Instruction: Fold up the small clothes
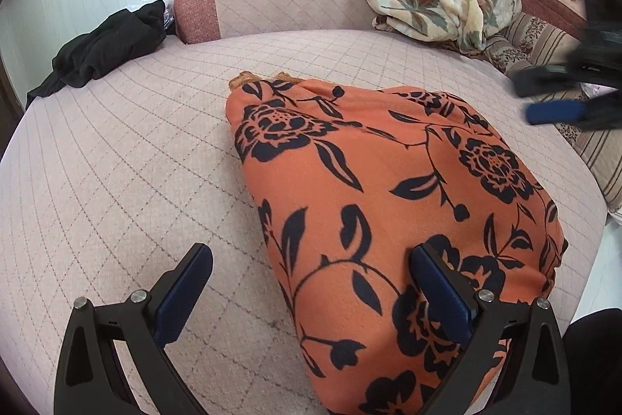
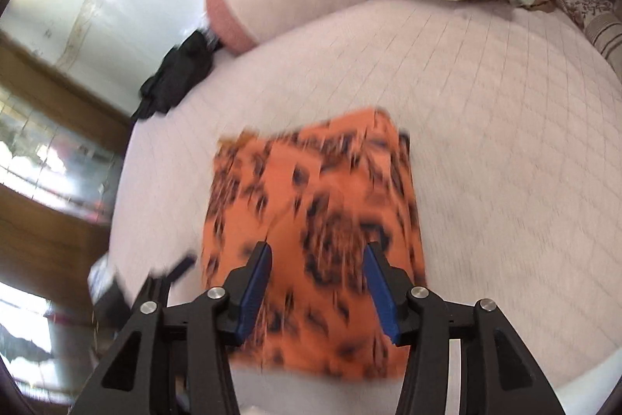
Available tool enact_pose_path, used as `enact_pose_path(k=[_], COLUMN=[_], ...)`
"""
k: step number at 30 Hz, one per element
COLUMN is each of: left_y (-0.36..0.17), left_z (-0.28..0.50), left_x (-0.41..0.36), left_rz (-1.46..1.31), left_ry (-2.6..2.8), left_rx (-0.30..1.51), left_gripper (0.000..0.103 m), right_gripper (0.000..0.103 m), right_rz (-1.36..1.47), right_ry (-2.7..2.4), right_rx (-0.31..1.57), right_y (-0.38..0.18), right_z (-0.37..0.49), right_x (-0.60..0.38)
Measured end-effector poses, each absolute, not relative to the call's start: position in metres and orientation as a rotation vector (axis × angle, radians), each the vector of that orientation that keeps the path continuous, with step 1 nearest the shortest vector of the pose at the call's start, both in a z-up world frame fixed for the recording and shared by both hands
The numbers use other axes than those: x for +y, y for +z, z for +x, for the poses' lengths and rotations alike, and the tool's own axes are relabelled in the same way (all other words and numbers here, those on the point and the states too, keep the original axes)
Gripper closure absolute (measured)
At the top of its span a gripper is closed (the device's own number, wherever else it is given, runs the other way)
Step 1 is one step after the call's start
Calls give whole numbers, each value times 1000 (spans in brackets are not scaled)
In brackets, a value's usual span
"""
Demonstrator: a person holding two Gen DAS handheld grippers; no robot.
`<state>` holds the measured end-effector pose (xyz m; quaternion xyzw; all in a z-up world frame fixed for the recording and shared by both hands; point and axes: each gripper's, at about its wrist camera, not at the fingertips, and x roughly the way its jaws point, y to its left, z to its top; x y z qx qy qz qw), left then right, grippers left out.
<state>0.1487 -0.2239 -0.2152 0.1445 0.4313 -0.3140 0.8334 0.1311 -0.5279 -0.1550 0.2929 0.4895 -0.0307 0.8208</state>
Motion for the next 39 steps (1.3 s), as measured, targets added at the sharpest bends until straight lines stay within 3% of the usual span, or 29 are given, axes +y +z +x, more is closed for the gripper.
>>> enact_pose_path(k=[5,7,17,23,29,39], left_y=[-215,-215,-215,-216,-215,-215], left_z=[154,155,155,157,158,149], left_x=[-227,-228,-228,-229,-228,-230], left_rz=[301,303,307,308,308,321], left_ry=[-661,-662,-657,-660,-656,-649], left_rx=[917,918,912,918,912,903], left_gripper=[1,1,1,1,1,1], right_gripper=[50,49,49,40,38,33], right_rz=[599,629,509,485,509,646], right_ry=[-192,-215,-107,-19,8,-52], right_rx=[1040,1136,1079,1196,1119,912], right_y=[-199,-236,-187,-230,-207,-173], right_z=[179,195,253,297,271,156], right_x=[-538,-545,-501,-468,-468,-545])
